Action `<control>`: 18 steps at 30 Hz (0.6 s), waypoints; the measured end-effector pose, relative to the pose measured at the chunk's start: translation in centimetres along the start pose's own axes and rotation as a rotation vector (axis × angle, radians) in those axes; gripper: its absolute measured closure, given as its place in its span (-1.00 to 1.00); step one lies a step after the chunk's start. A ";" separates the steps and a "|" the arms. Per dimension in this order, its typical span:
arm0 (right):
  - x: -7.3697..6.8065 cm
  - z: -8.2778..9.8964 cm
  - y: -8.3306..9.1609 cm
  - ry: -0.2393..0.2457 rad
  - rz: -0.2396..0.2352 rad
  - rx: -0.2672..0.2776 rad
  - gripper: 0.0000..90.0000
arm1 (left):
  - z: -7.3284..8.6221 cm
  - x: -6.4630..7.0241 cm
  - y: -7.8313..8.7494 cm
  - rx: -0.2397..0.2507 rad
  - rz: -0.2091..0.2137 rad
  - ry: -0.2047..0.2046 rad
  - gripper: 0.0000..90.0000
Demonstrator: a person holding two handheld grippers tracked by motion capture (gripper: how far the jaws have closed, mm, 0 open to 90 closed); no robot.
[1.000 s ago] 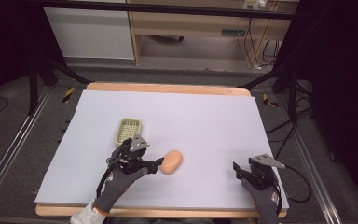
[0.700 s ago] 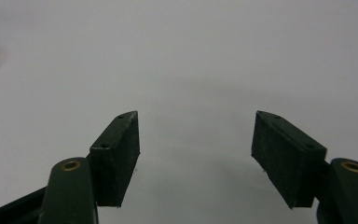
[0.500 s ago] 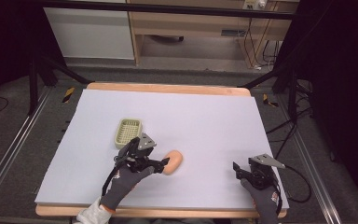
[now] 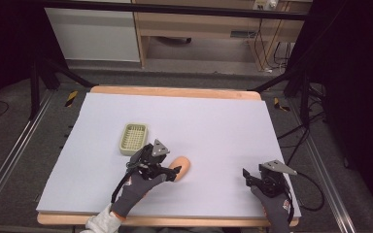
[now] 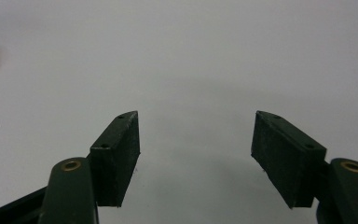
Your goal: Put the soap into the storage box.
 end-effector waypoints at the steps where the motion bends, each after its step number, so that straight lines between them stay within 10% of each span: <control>1: 0.0 0.0 0.0 0.000 0.000 0.000 -0.28 | 0.0 0.0 0.0 0.000 0.000 0.000 -0.59; 18: -0.1 0.0 -0.1 0.010 -0.011 -0.004 -0.24 | 0.1 0.2 -2.0 -0.055 0.004 -0.015 -0.60</control>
Point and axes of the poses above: each handheld gripper's, and its own axes: y roughly backward along the jaws, z roughly out of its underside, x roughly to its right, the point moved 3 cm from there along -y, roughly forward along the jaws, and after that the axes turned 13 degrees about z, right-handed, at the moved point
